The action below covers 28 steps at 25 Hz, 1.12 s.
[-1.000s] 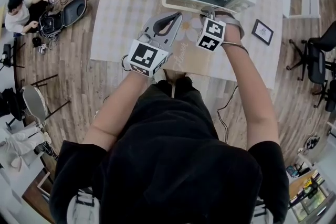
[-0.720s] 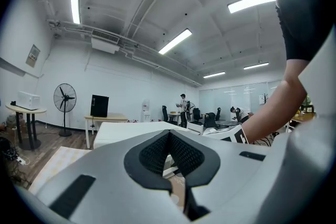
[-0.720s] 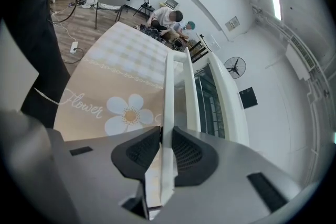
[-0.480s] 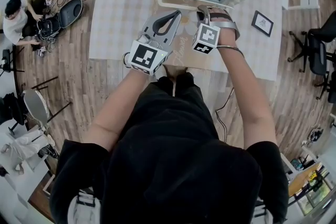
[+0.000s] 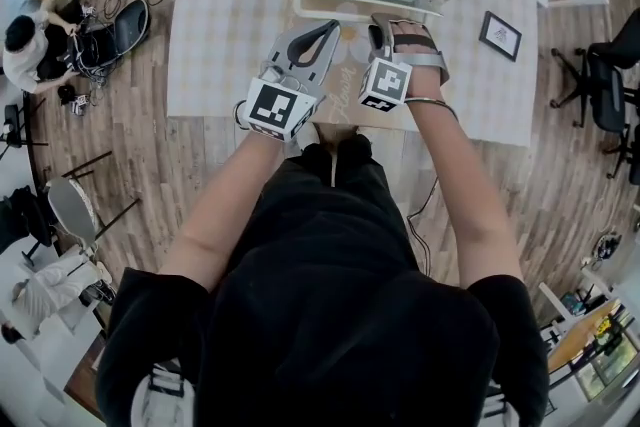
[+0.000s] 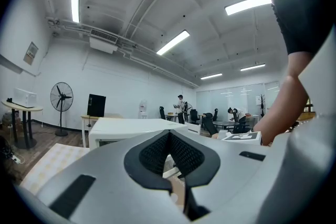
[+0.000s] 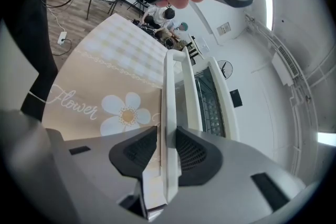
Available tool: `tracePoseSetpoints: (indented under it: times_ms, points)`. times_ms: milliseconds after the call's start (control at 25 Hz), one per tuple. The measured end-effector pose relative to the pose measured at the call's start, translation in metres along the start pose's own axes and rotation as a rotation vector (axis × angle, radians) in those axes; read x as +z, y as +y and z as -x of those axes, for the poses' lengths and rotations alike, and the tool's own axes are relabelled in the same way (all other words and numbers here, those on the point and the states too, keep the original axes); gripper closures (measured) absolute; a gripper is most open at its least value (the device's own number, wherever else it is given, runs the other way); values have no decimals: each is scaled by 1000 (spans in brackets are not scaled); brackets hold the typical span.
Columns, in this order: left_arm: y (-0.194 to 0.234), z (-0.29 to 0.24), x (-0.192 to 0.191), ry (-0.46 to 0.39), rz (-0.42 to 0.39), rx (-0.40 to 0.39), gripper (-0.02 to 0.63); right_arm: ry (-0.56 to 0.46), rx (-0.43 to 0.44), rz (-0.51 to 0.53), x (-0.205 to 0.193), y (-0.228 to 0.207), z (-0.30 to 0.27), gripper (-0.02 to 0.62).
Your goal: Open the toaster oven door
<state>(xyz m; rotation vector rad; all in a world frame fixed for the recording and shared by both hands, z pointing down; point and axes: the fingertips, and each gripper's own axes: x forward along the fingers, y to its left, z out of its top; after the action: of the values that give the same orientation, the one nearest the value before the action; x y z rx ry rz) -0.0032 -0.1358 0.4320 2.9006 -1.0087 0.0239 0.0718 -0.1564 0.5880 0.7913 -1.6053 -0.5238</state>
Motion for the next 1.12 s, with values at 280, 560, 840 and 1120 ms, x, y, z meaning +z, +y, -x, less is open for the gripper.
tracePoseSetpoints:
  times_ms: [280,560,840,1120]
  points:
    - [-4,-2,-7,4,3,-8,591,-6,-6,0,-1,20,4,471]
    - [-6,1,-9,8,9,-10,591,-6,9,-5,-1,45,7,462]
    - [-6,7,-16,24,13,-9,591,-11,-8,-12,-2,67,4,448]
    - [-7,8,-24,33,15,-17,591,-1,30,-21,-5,90,-2,448]
